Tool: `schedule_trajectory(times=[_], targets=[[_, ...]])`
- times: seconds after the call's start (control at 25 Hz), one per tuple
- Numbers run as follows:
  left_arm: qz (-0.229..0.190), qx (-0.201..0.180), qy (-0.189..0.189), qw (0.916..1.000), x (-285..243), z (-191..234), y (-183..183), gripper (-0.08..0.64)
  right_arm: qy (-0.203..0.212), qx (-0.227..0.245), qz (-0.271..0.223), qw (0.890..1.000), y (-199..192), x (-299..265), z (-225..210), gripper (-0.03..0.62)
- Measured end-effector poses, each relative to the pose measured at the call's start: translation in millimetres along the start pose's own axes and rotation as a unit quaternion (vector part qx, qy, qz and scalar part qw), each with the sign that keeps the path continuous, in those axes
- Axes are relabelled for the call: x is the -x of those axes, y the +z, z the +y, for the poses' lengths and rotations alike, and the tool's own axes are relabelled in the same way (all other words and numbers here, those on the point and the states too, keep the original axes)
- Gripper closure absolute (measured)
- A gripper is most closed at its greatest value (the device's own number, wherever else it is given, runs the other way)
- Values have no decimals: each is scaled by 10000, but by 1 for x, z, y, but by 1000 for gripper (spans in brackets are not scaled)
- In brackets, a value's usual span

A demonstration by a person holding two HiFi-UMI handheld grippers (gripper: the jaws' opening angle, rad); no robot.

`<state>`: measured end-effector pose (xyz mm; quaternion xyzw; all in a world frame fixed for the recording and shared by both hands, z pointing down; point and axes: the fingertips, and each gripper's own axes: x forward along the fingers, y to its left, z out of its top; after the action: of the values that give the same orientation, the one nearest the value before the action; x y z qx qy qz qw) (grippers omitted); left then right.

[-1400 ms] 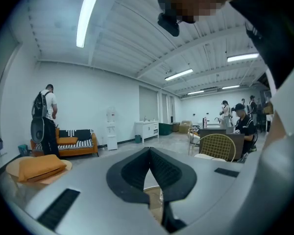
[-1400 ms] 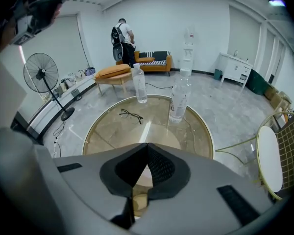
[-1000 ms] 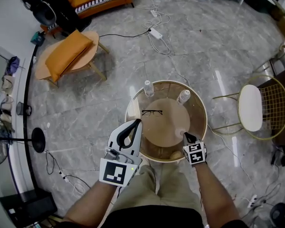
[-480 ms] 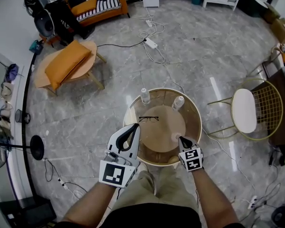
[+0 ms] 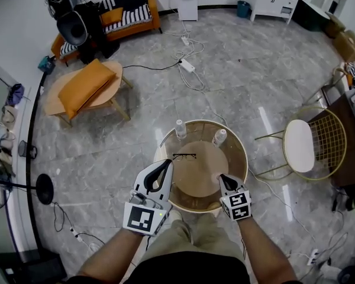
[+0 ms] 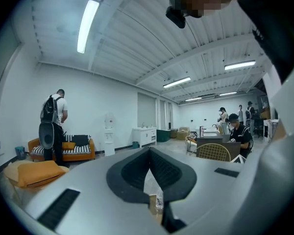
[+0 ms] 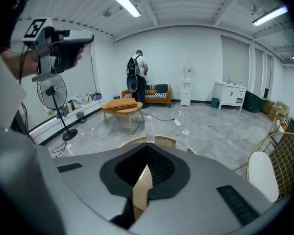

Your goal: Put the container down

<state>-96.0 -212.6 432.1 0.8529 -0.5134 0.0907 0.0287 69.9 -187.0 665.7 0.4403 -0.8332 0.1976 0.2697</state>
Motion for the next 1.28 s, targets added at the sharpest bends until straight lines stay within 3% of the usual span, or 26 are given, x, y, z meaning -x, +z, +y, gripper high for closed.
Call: schedule_trajectory(times=[0.6,0.76,1.04,1.28], targets=[[-329,-99,-49,9994,22,7,48,545,85,-11,-785,9969,85,68,28,578],[-463,70,-70,9989,28,8,69,545,44,5,-1021,9948,111,92,30,578],[-632,-135,-173,9978,41,1,90,545,17,48,-1390,9903,155,128,44,578],[-461,-177,-159,9987,51,8,91,545,-73,50,-1670,9859,190,156,51,578]])
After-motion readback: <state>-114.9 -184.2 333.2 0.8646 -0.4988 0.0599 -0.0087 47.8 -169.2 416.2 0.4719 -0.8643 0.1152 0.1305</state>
